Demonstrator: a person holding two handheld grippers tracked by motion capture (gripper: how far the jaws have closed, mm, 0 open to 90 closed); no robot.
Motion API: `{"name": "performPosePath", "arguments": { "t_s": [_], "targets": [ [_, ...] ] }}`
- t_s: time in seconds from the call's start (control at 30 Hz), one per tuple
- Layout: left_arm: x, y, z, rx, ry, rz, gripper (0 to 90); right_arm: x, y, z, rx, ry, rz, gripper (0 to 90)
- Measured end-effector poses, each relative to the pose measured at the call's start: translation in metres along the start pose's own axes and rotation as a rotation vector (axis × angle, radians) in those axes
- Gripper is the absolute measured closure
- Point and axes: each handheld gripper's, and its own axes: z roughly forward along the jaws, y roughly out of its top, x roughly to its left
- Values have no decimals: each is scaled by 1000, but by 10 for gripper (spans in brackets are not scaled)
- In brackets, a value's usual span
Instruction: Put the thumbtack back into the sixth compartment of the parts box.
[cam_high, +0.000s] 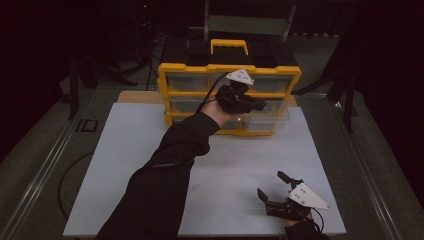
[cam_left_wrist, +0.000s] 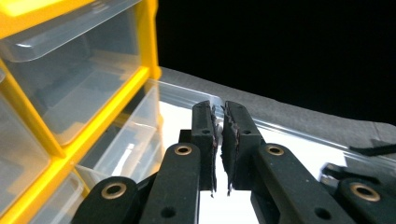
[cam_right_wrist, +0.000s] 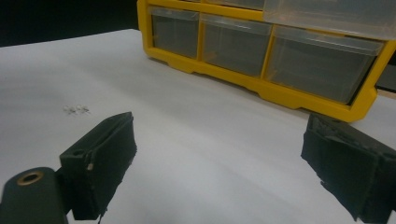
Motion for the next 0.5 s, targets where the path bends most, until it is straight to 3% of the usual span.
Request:
{"name": "performPosePath", "arguments": {
  "t_s": [0.03, 0.23, 0.5],
  "targets": [
    [5, -1, 6, -13, 7, -25, 844, 0, 0, 0, 0, 0, -1, 97],
    [16, -10, 23, -9, 41, -68, 844, 0, 0, 0, -2, 3, 12, 98],
    [21, -20, 42, 32, 90, -84, 843, -1, -2, 1, 2, 12, 12, 97]
  ]
}}
